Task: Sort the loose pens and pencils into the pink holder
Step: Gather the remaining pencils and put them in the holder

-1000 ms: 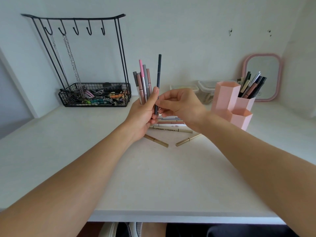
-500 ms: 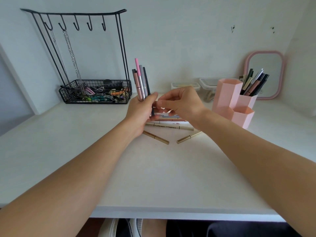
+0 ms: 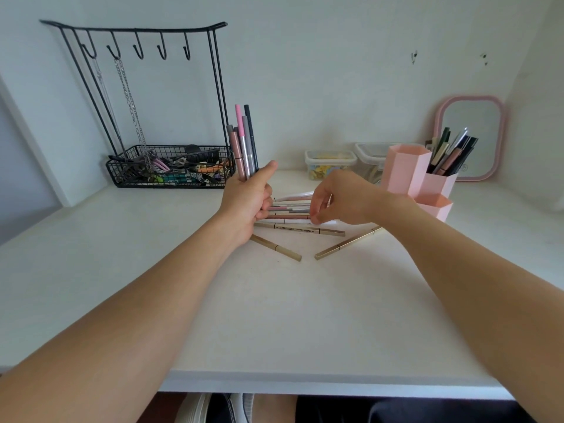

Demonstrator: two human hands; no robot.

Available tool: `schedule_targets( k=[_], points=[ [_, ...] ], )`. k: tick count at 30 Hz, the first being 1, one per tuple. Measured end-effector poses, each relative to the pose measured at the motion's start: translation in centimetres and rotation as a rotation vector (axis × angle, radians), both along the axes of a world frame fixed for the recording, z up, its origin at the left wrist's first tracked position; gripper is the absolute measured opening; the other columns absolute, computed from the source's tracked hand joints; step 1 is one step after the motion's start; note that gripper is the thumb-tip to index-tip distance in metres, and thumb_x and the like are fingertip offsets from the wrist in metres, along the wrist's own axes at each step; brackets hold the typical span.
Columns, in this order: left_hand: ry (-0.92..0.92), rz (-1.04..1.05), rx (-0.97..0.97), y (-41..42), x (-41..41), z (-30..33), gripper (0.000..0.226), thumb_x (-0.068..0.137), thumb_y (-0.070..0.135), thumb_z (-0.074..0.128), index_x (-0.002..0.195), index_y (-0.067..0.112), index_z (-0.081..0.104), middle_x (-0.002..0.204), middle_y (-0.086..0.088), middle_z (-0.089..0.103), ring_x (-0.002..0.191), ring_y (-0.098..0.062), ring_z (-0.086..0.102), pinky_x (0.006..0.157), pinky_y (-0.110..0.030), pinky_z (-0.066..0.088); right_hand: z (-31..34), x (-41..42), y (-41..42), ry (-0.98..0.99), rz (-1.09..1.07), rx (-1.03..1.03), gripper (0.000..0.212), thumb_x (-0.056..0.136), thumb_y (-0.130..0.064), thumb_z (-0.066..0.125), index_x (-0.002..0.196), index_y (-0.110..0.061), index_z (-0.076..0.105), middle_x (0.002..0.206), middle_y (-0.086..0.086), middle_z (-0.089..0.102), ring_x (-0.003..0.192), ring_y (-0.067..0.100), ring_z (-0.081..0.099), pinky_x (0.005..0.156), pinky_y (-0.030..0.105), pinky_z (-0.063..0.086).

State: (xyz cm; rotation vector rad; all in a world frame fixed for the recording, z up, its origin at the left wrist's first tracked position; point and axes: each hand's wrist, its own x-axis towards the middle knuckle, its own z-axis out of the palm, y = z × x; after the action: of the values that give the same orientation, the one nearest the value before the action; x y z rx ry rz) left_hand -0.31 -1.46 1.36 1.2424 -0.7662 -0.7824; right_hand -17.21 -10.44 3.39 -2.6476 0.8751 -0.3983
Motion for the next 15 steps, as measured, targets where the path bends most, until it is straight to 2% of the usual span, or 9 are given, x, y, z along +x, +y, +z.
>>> schedule_targets(
  k=[4, 10, 15],
  points=[
    [-0.002, -0.015, 0.002, 0.16, -0.06, 0.02, 0.041, 0.093, 0.031, 0.071, 0.068, 0.026, 0.039, 0.048, 0.007, 0.031, 0.045, -0.011, 0.027, 0.038, -0.020, 0.018, -0.15, 0.03, 0.23, 0.073, -0.010, -0.039, 0.005, 0.077, -0.022, 0.082, 0.078, -0.021, 0.077, 0.068, -0.018, 0.063, 0.069, -0.002, 0.056, 0.057, 0.007, 0.034],
    [-0.001, 0.014, 0.047, 0.29, -0.28, 0.21, 0.039, 0.093, 0.041, 0.066, 0.069, 0.021, 0.042, 0.048, 0.005, 0.041, 0.041, -0.013, 0.039, 0.036, -0.020, 0.024, -0.04, -0.11, 0.28, 0.120, 0.006, -0.058, 0.003, 0.082, -0.024, 0.079, 0.081, -0.021, 0.077, 0.070, -0.019, 0.061, 0.069, -0.003, 0.054, 0.058, 0.009, 0.033],
    [-0.032, 0.029, 0.036, 0.29, -0.06, 0.11, 0.038, 0.092, 0.041, 0.067, 0.069, 0.022, 0.042, 0.048, 0.005, 0.039, 0.042, -0.013, 0.033, 0.034, -0.019, 0.022, 0.79, -0.75, -0.26, 0.114, -0.033, -0.047, 0.007, 0.088, -0.021, 0.071, 0.088, -0.016, 0.076, 0.073, -0.014, 0.062, 0.067, 0.003, 0.055, 0.059, 0.013, 0.040]
  ],
)
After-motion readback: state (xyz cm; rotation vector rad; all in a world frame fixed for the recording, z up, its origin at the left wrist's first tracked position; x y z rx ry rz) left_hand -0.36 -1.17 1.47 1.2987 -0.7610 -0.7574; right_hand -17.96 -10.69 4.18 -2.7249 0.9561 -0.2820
